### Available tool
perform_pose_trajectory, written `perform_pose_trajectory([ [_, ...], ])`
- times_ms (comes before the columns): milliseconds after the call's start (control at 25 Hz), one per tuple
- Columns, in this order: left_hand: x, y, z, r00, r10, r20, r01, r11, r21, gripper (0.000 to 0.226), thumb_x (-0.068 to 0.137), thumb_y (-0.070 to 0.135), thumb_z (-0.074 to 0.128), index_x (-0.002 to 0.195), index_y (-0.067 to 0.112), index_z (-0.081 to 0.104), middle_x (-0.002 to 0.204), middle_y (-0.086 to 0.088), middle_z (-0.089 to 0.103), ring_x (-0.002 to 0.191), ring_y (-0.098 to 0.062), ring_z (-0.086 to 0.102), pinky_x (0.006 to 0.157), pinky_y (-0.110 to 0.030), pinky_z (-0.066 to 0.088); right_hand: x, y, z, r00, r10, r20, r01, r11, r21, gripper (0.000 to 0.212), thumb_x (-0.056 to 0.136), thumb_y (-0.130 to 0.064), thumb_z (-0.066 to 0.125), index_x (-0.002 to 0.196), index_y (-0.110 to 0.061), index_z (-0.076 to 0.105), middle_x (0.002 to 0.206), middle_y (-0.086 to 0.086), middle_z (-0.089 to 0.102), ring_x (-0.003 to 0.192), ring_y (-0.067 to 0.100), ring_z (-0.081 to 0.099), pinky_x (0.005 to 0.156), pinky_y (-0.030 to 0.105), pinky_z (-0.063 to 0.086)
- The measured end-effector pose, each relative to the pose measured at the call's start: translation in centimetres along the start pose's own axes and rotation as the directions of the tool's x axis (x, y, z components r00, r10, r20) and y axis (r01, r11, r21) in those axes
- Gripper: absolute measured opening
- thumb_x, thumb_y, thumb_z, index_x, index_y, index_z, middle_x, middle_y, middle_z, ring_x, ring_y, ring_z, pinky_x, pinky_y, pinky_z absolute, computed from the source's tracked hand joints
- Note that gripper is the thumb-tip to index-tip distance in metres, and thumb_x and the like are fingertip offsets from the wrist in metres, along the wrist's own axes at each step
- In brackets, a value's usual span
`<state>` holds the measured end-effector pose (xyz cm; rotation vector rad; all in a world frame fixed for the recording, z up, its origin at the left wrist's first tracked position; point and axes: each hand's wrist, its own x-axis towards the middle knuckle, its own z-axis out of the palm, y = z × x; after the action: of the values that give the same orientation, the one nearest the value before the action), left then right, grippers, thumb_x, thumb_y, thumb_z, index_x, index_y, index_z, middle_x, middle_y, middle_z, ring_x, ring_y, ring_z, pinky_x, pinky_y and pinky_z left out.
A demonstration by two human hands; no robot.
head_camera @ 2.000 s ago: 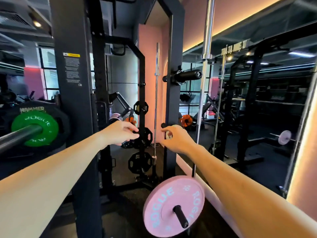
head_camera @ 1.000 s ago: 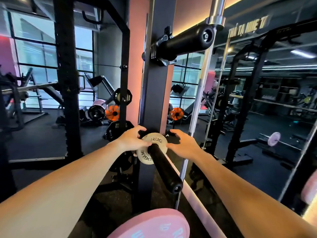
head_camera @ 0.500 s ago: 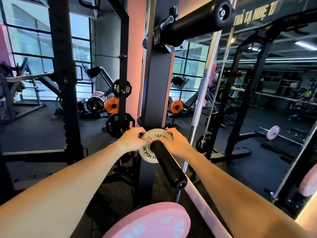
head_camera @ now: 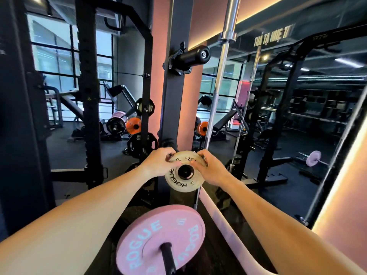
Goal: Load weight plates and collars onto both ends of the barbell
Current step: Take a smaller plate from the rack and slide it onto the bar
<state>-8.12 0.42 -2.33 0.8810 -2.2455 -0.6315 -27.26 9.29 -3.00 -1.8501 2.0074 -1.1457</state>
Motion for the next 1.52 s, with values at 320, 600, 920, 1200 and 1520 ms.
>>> perform_pose_trajectory([
  [320, -8.0, 2.0, -10.4, 0.996, -0.031, -0.085, 0.039, 0.994, 0.103, 0.017, 0.087, 0.033, 0.076, 0.085, 0.019, 0.067, 0.075, -0.005, 0.066, 0.064, -0.005, 0.051, 0.064, -0.023, 0.039, -3.1, -9.8, 2.7, 0.991, -0.133, -0.008, 0.133, 0.973, 0.188, 0.021, 0.096, -0.037, 0.064, 0.108, -0.023, 0.055, 0.097, -0.006, 0.064, 0.091, 0.015, 0.061, 0.080, 0.032, 0.051],
  [600, -17.5, -1.1, -23.6, 0.975, -0.149, -0.165, 0.192, 0.940, 0.282, 0.023, 0.084, 0.041, 0.077, 0.091, 0.019, 0.071, 0.083, -0.015, 0.072, 0.061, -0.011, 0.057, 0.056, -0.023, 0.045, -3.8, -21.7, 11.2, 0.958, -0.275, 0.076, 0.235, 0.912, 0.335, 0.017, 0.093, -0.038, 0.066, 0.100, -0.025, 0.057, 0.083, -0.004, 0.064, 0.074, 0.009, 0.055, 0.073, 0.031, 0.049],
  [920, -33.7, -4.2, -40.7, 0.932, -0.199, -0.304, 0.312, 0.867, 0.389, 0.016, 0.082, 0.031, 0.081, 0.093, 0.020, 0.076, 0.073, 0.001, 0.071, 0.060, -0.005, 0.059, 0.054, -0.014, 0.045, -10.6, -40.9, 22.8, 0.899, -0.380, 0.216, 0.185, 0.778, 0.600, 0.018, 0.095, -0.034, 0.065, 0.102, -0.019, 0.057, 0.091, 0.016, 0.065, 0.080, 0.021, 0.062, 0.075, 0.054, 0.060],
  [1200, -44.0, -7.4, -48.5, 0.908, -0.219, -0.356, 0.335, 0.892, 0.304, 0.010, 0.086, 0.024, 0.077, 0.096, 0.020, 0.078, 0.075, 0.001, 0.070, 0.062, -0.007, 0.058, 0.060, -0.016, 0.043, -16.7, -51.2, 29.6, 0.891, -0.387, 0.238, 0.141, 0.733, 0.666, 0.016, 0.099, -0.034, 0.060, 0.105, -0.019, 0.058, 0.104, 0.019, 0.070, 0.078, 0.021, 0.066, 0.069, 0.042, 0.060],
  [1520, -49.1, -10.7, -49.8, 0.889, -0.294, -0.352, 0.334, 0.941, 0.060, 0.012, 0.093, 0.016, 0.071, 0.104, 0.018, 0.068, 0.089, -0.007, 0.066, 0.059, -0.006, 0.063, 0.051, -0.021, 0.053, -19.0, -54.7, 31.5, 0.871, -0.457, 0.179, 0.303, 0.787, 0.537, 0.015, 0.094, -0.038, 0.063, 0.096, -0.030, 0.051, 0.088, -0.005, 0.066, 0.084, 0.021, 0.067, 0.074, 0.051, 0.061],
])
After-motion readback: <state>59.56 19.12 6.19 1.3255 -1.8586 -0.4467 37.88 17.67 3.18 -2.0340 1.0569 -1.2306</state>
